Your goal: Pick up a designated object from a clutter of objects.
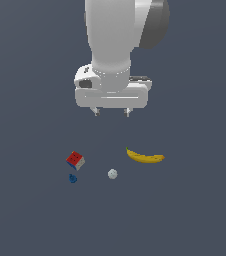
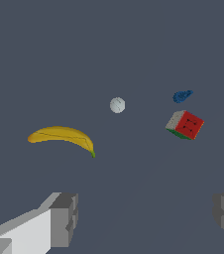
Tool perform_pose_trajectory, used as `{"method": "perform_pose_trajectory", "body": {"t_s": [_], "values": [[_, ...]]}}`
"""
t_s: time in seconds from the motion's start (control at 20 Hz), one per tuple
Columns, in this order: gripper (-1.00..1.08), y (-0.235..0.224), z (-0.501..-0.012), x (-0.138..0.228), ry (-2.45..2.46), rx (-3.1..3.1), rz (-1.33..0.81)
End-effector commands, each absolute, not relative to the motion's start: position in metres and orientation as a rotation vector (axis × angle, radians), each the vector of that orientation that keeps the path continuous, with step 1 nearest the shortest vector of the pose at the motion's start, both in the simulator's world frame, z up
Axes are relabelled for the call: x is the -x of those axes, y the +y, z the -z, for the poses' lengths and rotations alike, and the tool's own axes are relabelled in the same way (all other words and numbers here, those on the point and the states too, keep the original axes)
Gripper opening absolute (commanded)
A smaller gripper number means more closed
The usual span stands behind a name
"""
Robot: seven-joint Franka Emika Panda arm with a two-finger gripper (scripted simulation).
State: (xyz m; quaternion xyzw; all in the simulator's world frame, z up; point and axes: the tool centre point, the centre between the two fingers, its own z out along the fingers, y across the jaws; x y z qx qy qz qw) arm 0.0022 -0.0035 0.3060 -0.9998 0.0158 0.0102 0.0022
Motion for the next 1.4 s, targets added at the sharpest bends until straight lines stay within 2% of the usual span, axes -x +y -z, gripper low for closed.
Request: {"method": "perform_pose_trajectory", "body": {"t_s": [0.0,0.55,1.35], "values": [[1.0,-0.004,-0.306,-0.002,0.05,3.137,-0.032],[1.0,0.027,-0.323,-0.013,-0.029,3.123,0.042],[1.0,0.002,-0.298,-0.038,-0.193,3.12,0.036]]}}
